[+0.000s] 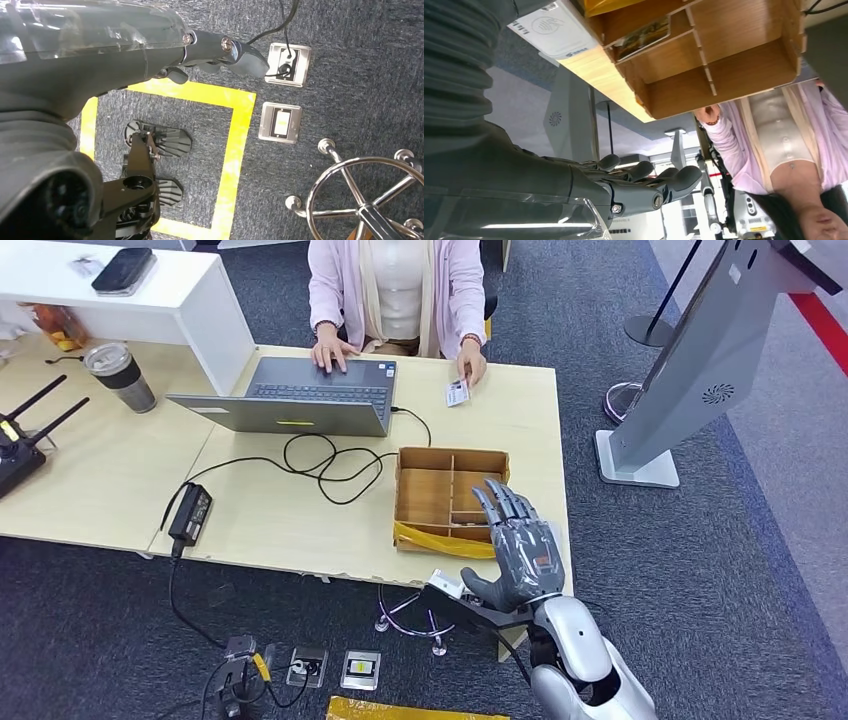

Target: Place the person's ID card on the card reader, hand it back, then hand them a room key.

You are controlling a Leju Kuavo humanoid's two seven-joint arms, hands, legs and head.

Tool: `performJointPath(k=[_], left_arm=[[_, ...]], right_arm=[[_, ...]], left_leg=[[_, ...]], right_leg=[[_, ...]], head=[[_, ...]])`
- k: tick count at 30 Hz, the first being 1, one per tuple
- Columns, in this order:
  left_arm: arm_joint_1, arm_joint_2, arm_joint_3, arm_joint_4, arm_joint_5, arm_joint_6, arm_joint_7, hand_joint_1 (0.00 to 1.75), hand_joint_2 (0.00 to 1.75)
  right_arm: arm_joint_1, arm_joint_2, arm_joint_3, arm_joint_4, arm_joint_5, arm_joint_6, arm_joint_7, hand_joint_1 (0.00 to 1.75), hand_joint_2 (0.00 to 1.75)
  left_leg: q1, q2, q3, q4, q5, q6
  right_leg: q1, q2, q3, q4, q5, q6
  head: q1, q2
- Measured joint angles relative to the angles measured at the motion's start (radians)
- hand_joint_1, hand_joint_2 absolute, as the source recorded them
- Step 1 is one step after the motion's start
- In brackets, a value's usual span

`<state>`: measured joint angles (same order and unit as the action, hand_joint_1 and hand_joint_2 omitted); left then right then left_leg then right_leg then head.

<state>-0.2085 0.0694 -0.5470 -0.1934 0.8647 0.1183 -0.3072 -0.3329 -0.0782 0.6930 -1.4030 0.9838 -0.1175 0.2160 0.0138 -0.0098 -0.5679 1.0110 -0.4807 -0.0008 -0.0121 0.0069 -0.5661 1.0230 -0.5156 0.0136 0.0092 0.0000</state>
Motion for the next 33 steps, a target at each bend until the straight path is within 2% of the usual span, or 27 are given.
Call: performJointPath(k=[8,21,33], left_arm=[[-0.010,-0.003,-0.002,0.000,-0.019,-0.001,0.013,0.00,0.00],[-0.013,-0.004,-0.002,0.000,-0.024,-0.003,0.013,0.00,0.00],[-0.027,-0.007,-0.004,-0.001,-0.053,-0.005,0.037,0.00,0.00]], right_arm=[[-0.059,0.055,0.006,0.098,0.043,-0.012,0.012,0.00,1.75],[-0.079,0.063,0.006,0.128,0.057,-0.020,0.017,0.00,1.75],[-0.158,0.111,0.001,0.283,0.112,-0.068,0.010,0.00,1.75]], left_leg=[[0.000,0.000,0.000,0.000,0.000,0.000],[0.000,0.000,0.000,0.000,0.000,0.000],[0.000,0.000,0.000,0.000,0.000,0.000]], right_leg=[[0.000,0.000,0.000,0.000,0.000,0.000],[0.000,0.000,0.000,0.000,0.000,0.000],[0.000,0.000,0.000,0.000,0.000,0.000]], head=[[0.000,0.000],[0.000,0.000],[0.000,0.000]])
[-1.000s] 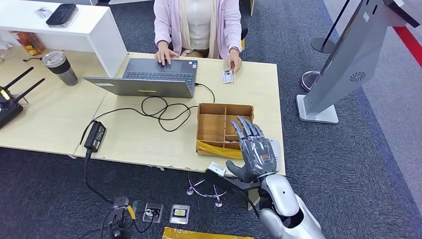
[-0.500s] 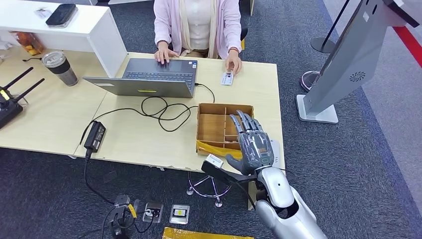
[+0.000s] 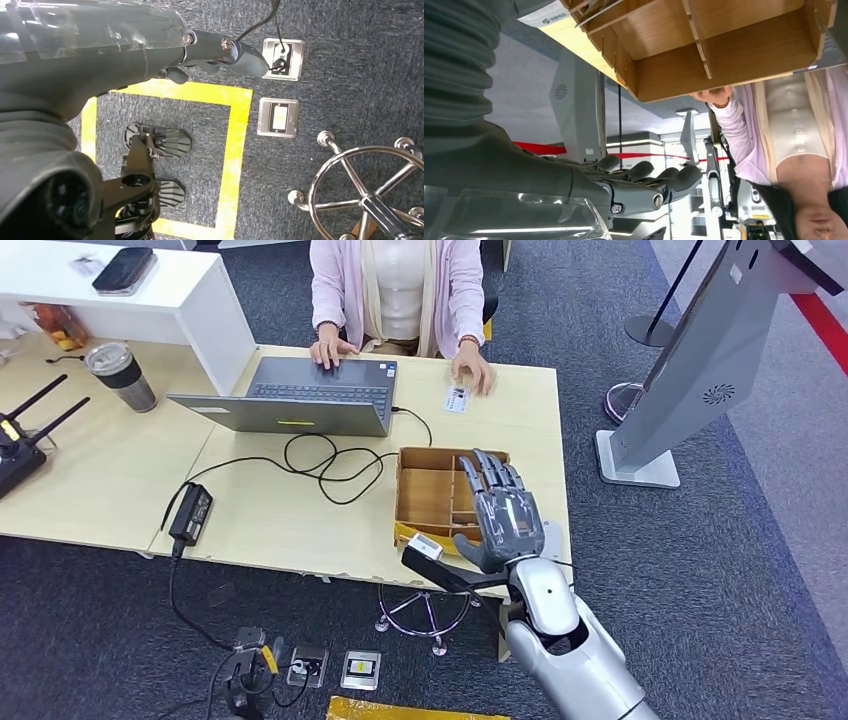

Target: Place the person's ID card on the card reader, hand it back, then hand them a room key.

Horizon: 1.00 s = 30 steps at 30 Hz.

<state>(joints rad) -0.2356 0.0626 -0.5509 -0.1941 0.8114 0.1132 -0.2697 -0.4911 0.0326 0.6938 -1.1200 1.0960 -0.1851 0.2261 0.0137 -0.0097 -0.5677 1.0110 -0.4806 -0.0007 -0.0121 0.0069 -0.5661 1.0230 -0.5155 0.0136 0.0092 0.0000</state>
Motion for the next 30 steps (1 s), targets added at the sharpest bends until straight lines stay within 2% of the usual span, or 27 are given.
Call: performJointPath(k=[30], left_arm=[[-0.038,-0.014,-0.012,-0.002,-0.042,0.002,0.048,0.00,0.00]], right_arm=[[-0.028,0.028,-0.027,0.198,0.015,-0.056,-0.016,0.00,1.75]], left_leg=[[0.000,0.000,0.000,0.000,0.000,0.000]], right_leg=[[0.000,0.000,0.000,0.000,0.000,0.000]], head=[[0.000,0.000]])
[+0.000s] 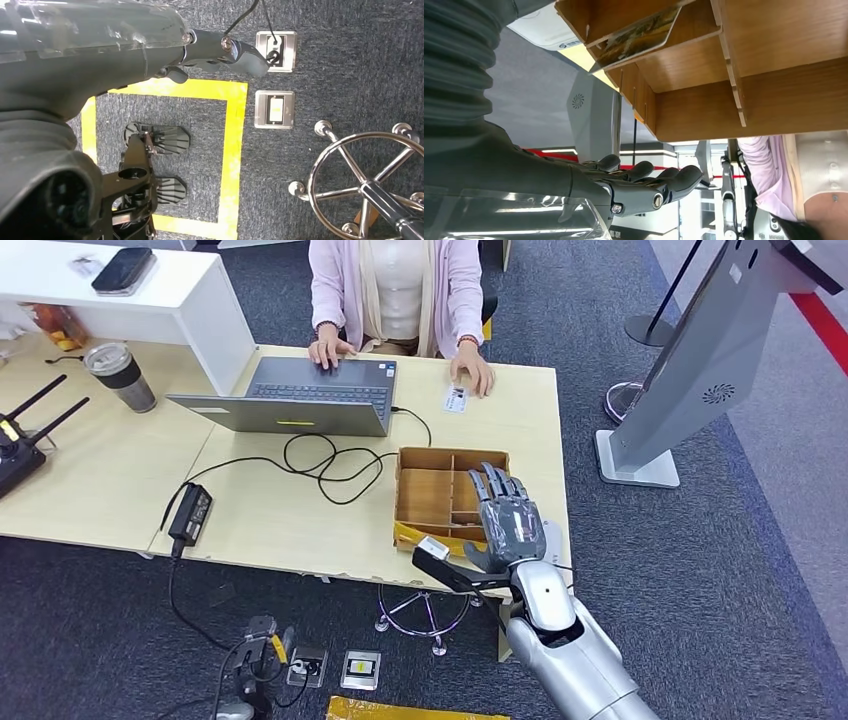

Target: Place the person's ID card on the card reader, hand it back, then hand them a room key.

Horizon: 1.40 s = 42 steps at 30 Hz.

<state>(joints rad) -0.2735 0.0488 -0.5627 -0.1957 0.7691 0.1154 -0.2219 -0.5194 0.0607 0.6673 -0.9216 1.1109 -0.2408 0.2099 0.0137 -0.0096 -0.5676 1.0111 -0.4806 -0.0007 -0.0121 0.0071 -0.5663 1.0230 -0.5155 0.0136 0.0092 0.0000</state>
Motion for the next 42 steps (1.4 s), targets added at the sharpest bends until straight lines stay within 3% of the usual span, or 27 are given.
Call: performJointPath(k=[31,32,35,36,39,40,42], left_arm=[[-0.010,-0.001,-0.009,0.000,-0.007,0.000,0.008,0.00,0.00],[-0.010,-0.001,-0.009,0.000,-0.008,0.000,0.008,0.00,0.00],[-0.010,0.000,-0.009,0.000,-0.008,-0.001,0.010,0.00,0.00],[-0.011,0.000,-0.009,0.000,-0.008,-0.001,0.010,0.00,0.00],[-0.011,0.000,-0.009,0.000,-0.008,-0.001,0.012,0.00,0.00],[-0.011,0.000,-0.009,0.000,-0.009,-0.001,0.012,0.00,0.00],[-0.012,0.000,-0.009,0.000,-0.009,0.000,0.014,0.00,0.00]], right_arm=[[-0.006,0.017,-0.002,0.097,0.000,-0.019,-0.010,0.00,1.75],[-0.006,0.019,-0.003,0.099,0.000,-0.020,-0.007,0.12,1.75],[-0.005,0.027,-0.003,0.105,0.003,-0.022,0.005,1.43,1.75],[-0.005,0.030,-0.003,0.107,0.003,-0.023,0.006,1.47,1.75],[-0.005,0.035,-0.003,0.114,0.002,-0.023,0.004,0.16,1.75],[-0.005,0.036,-0.003,0.117,0.004,-0.023,0.005,0.00,1.75],[-0.005,0.038,-0.004,0.122,0.010,-0.025,0.006,0.00,1.75]], left_leg=[[0.000,0.000,0.000,0.000,0.000,0.000],[0.000,0.000,0.000,0.000,0.000,0.000],[0.000,0.000,0.000,0.000,0.000,0.000],[0.000,0.000,0.000,0.000,0.000,0.000],[0.000,0.000,0.000,0.000,0.000,0.000],[0.000,0.000,0.000,0.000,0.000,0.000],[0.000,0.000,0.000,0.000,0.000,0.000]], right_leg=[[0.000,0.000,0.000,0.000,0.000,0.000],[0.000,0.000,0.000,0.000,0.000,0.000],[0.000,0.000,0.000,0.000,0.000,0.000],[0.000,0.000,0.000,0.000,0.000,0.000],[0.000,0.000,0.000,0.000,0.000,0.000],[0.000,0.000,0.000,0.000,0.000,0.000],[0.000,0.000,0.000,0.000,0.000,0.000]], head=[[0.000,0.000],[0.000,0.000],[0.000,0.000],[0.000,0.000],[0.000,0.000],[0.000,0.000],[0.000,0.000]])
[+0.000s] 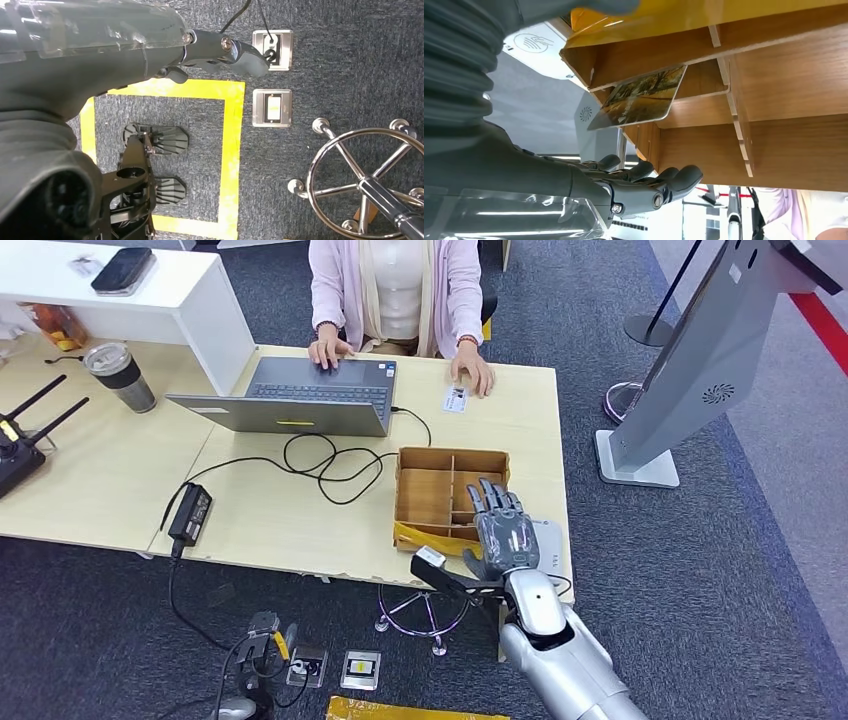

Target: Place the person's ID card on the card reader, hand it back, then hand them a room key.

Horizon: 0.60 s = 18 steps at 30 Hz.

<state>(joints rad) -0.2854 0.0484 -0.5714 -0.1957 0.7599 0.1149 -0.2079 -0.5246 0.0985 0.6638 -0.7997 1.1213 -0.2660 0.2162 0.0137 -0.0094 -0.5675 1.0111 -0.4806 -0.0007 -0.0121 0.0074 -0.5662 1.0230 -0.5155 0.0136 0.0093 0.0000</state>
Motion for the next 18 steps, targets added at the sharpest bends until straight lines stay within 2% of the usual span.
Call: performJointPath(k=[2,6,8,12,18], left_arm=[[-0.001,0.000,0.000,0.000,0.000,0.000,0.002,0.00,0.00],[-0.001,0.000,0.000,0.000,0.000,0.001,0.004,0.00,0.00],[-0.001,0.000,0.000,0.000,0.001,0.002,0.004,0.00,0.00],[-0.001,0.000,0.001,0.000,0.003,0.003,0.004,0.00,0.00],[-0.001,0.000,0.001,0.000,0.006,0.005,0.004,0.00,0.00]], right_arm=[[0.000,0.001,0.000,0.005,0.008,-0.005,0.001,0.00,1.75],[0.000,0.003,0.000,0.014,0.012,-0.013,0.001,1.75,1.75],[0.000,0.004,-0.002,0.016,0.010,-0.014,-0.002,1.74,1.75],[-0.002,0.010,-0.011,0.018,0.008,-0.014,-0.014,0.00,1.75],[-0.014,0.022,-0.014,0.024,0.030,-0.015,-0.002,0.00,1.75]], left_leg=[[0.000,0.000,0.000,0.000,0.000,0.000],[0.000,0.000,0.000,0.000,0.000,0.000],[0.000,0.000,0.000,0.000,0.000,0.000],[0.000,0.000,0.000,0.000,0.000,0.000],[0.000,0.000,0.000,0.000,0.000,0.000]], right_leg=[[0.000,0.000,0.000,0.000,0.000,0.000],[0.000,0.000,0.000,0.000,0.000,0.000],[0.000,0.000,0.000,0.000,0.000,0.000],[0.000,0.000,0.000,0.000,0.000,0.000],[0.000,0.000,0.000,0.000,0.000,0.000]], head=[[0.000,0.000],[0.000,0.000],[0.000,0.000],[0.000,0.000],[0.000,0.000]])
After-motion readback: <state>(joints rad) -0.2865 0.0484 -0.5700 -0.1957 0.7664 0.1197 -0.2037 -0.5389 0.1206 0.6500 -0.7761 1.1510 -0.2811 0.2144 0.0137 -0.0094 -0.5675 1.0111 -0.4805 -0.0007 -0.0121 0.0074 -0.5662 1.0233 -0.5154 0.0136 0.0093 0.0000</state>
